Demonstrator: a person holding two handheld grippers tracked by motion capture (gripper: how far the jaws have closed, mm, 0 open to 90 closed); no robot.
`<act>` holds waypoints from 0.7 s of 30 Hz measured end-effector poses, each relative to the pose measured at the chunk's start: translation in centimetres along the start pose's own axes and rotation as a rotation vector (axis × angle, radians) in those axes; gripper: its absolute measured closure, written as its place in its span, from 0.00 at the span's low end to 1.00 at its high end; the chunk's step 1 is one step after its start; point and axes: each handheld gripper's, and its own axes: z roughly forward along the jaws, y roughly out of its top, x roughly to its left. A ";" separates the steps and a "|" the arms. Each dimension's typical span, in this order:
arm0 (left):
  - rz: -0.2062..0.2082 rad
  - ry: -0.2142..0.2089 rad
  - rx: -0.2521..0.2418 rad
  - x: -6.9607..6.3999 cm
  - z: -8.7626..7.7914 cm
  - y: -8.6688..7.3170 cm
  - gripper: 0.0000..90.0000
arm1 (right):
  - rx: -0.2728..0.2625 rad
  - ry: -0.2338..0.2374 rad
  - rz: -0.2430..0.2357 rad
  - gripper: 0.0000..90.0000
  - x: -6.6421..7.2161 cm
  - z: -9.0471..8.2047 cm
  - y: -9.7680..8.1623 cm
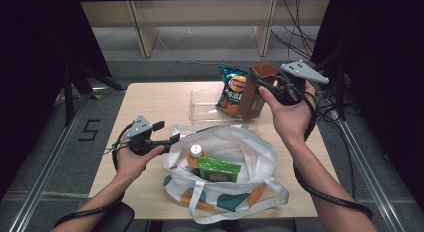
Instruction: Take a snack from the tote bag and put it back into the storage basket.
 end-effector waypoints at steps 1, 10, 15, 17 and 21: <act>0.000 0.000 0.001 0.0 0.0 0.0 0.24 | -0.003 0.000 -0.009 0.44 -0.2 0.2 0.0; 0.000 0.000 0.001 0.0 0.0 0.0 0.24 | 0.001 -0.012 -0.015 0.44 -0.4 0.9 -0.1; -0.001 0.000 0.000 0.0 0.0 0.0 0.24 | 0.006 -0.027 -0.006 0.44 -0.5 1.3 0.0; 0.000 0.000 0.000 0.0 0.0 0.0 0.24 | 0.007 -0.031 -0.004 0.44 -0.7 1.6 -0.1; -0.001 -0.001 0.000 0.0 0.0 0.0 0.24 | 0.016 -0.033 0.015 0.44 -0.7 1.8 -0.2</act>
